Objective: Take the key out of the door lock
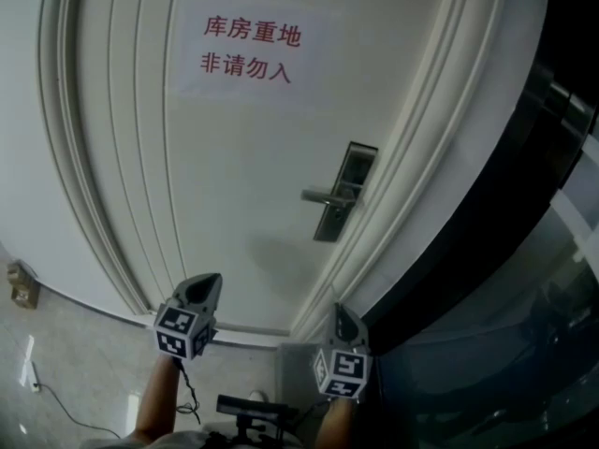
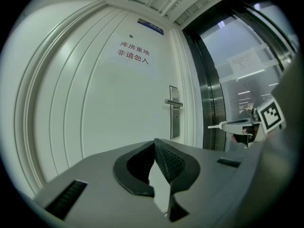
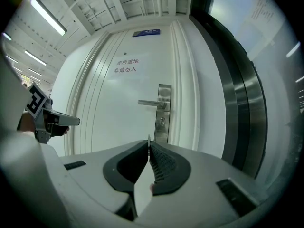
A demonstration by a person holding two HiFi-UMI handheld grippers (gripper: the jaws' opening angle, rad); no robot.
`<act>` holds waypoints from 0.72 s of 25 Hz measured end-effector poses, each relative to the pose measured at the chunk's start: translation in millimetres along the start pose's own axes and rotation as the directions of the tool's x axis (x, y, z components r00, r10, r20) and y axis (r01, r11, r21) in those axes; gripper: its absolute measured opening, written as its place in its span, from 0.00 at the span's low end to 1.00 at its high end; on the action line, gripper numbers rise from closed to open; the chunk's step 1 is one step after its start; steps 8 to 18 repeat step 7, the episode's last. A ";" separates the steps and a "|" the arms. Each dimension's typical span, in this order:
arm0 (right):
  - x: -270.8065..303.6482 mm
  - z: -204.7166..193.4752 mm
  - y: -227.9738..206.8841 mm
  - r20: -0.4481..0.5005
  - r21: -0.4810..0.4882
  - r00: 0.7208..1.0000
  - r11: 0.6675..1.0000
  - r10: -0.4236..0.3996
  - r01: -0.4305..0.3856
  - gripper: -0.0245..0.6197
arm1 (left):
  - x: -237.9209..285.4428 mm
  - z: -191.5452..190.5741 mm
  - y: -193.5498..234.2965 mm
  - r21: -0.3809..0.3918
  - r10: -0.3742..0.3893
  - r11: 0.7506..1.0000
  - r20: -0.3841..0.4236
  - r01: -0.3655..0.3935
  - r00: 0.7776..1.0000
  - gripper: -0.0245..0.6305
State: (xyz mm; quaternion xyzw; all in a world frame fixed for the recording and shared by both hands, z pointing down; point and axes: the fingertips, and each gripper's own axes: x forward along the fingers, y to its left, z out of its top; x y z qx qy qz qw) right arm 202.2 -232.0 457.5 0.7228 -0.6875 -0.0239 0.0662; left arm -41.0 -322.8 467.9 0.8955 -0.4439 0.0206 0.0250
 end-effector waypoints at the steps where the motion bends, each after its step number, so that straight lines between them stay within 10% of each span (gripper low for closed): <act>1: 0.7 -0.1 0.2 0.000 0.000 1.000 1.000 0.002 -0.002 0.07 | 0.0 0.1 0.0 0.000 0.001 1.000 -0.001 -0.001 1.000 0.05; 18: 5.8 -0.5 1.9 -0.004 -0.007 1.000 1.000 0.011 -0.011 0.07 | 2.1 0.8 2.9 0.002 0.007 1.000 -0.003 -0.007 1.000 0.05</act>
